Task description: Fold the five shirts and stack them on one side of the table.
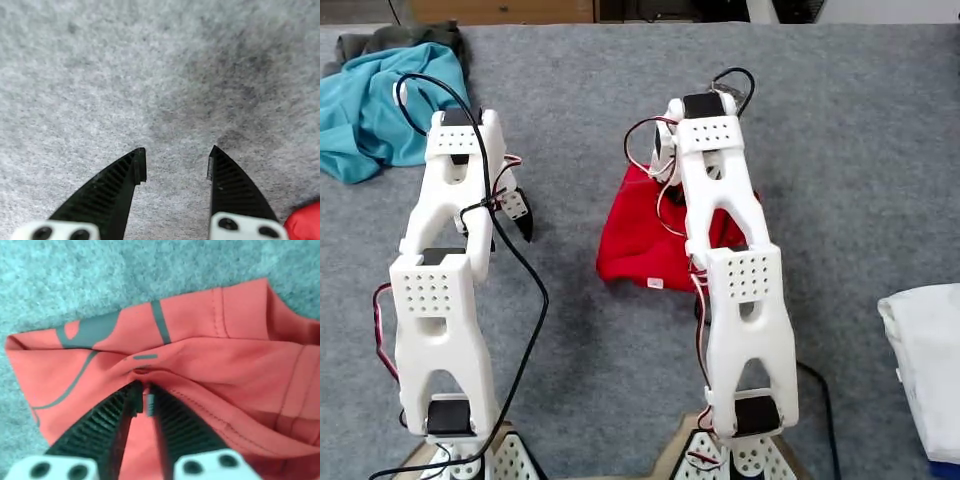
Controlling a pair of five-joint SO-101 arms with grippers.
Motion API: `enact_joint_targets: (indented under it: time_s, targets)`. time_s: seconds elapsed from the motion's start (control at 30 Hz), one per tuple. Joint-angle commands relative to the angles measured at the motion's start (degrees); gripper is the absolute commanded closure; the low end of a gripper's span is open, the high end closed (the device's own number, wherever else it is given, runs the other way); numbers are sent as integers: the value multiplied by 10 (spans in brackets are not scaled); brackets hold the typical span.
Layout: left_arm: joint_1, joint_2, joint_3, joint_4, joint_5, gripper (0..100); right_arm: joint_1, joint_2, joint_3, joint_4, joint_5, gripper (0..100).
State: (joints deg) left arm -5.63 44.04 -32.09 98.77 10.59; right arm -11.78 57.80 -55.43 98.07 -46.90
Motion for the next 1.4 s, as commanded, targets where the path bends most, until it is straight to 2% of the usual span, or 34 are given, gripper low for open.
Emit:
enact_joint_targets:
  time_s: [0.0,0.27,0.43,0.87,1.37]
  targets:
    - [-6,-34,-2,-6,-5,789,7,-5,-29,9,-1,992]
    - [-6,-34,-1,-6,-5,789,24,-6,-76,40,3,992]
    - [-6,-34,0,-6,-5,789,6,-6,-104,40,3,985]
    - [-6,-34,-1,-6,-5,789,-15,-4,-105,40,2,853]
    - [-12,-34,-4,-6,-5,789,-15,51,-107,28,-3,853]
